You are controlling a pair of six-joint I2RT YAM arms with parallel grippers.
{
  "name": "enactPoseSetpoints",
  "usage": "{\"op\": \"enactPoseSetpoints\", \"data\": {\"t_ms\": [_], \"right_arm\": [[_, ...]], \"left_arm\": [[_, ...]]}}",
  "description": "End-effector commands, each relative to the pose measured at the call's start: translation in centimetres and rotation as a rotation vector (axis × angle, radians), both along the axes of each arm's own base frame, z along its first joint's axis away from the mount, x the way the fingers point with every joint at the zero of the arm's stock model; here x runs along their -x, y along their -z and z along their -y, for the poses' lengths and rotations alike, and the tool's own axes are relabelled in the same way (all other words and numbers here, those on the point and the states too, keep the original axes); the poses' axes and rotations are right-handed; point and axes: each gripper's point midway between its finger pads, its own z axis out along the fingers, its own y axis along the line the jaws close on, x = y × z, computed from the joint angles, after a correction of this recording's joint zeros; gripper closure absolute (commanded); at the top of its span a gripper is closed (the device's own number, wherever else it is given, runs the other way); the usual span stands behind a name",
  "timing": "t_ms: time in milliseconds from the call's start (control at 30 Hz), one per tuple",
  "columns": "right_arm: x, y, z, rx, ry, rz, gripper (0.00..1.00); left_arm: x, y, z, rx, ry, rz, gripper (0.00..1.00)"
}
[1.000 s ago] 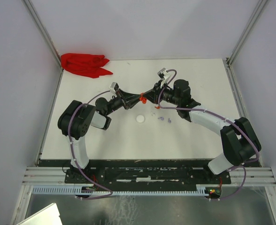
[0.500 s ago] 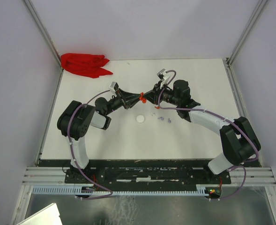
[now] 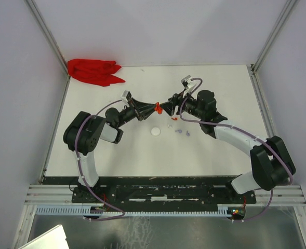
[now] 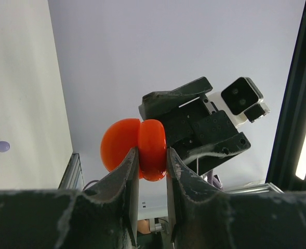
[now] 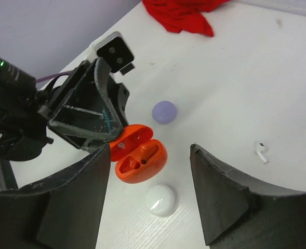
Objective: Insert the wireless bluetooth earbuds into the charging case
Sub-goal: Place the earbud in the charging case, then pick up the earbud from the center of the board.
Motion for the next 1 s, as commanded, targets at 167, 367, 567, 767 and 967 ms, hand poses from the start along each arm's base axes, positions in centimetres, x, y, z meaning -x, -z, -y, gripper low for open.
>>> {"op": "enactPoseSetpoints", "data": {"t_ms": [167,367,567,767,967], "right_arm": [[-3.1,1.3,7.8,0.15,0.443,-0.151,0.27],[-3.2,9.1,10.6,0.539,0.533,-0.388,0.27],[-3.9,13.2,11.4,0.708,0.561,-0.452,0.25],[-4.1,16.0,11.2,0.756,0.546,-0.494,0.25],[-4.1,17.7,10.8,0.779,0.526,-0.518,0.25]], "left_arm": [[-0.3,-2.0,-4.7,0.033,-0.128,0.16,0.97],[-0.3,-2.2,-5.8,0.023,-0.155,0.172,0.97],[-0.4,-2.1,-5.7,0.022,-0.149,0.173,0.97],[-0.3,-2.1,-5.7,0.02,-0.145,0.174,0.97],[-0.4,-1.7,-5.7,0.015,-0.147,0.168,0.97]]}}
